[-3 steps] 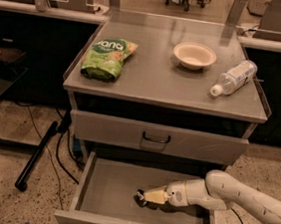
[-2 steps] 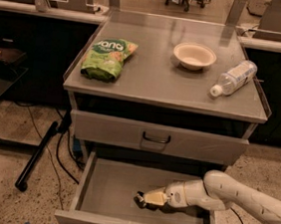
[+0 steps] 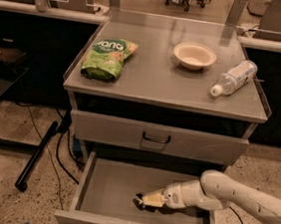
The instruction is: Place rxbar chocolate into middle drawer
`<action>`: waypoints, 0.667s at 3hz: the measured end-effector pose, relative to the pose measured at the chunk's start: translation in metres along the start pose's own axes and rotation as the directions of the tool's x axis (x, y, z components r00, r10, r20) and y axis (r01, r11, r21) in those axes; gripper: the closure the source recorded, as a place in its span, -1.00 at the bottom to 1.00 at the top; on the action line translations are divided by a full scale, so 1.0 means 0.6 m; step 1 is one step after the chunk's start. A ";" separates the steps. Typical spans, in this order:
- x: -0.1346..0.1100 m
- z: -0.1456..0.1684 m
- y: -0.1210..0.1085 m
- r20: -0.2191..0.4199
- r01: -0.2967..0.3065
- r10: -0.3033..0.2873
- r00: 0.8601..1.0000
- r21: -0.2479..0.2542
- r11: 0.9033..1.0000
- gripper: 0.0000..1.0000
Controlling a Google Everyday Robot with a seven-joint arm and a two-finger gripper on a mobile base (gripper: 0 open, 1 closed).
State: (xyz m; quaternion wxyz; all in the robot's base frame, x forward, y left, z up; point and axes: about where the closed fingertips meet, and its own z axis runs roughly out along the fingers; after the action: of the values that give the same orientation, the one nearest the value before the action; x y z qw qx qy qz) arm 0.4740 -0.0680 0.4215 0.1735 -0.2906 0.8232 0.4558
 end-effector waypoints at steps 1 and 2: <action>0.000 0.000 0.000 0.000 0.000 0.000 1.000 0.000 1.000 0.47; 0.000 0.000 0.000 0.000 0.000 0.000 1.000 0.000 1.000 -0.15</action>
Offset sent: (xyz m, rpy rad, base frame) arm 0.0000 0.0000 0.0000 0.0000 0.0000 0.0000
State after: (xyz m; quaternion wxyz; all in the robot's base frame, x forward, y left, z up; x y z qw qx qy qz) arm 0.4740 -0.0680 0.4215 0.1734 -0.2906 0.8232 0.4558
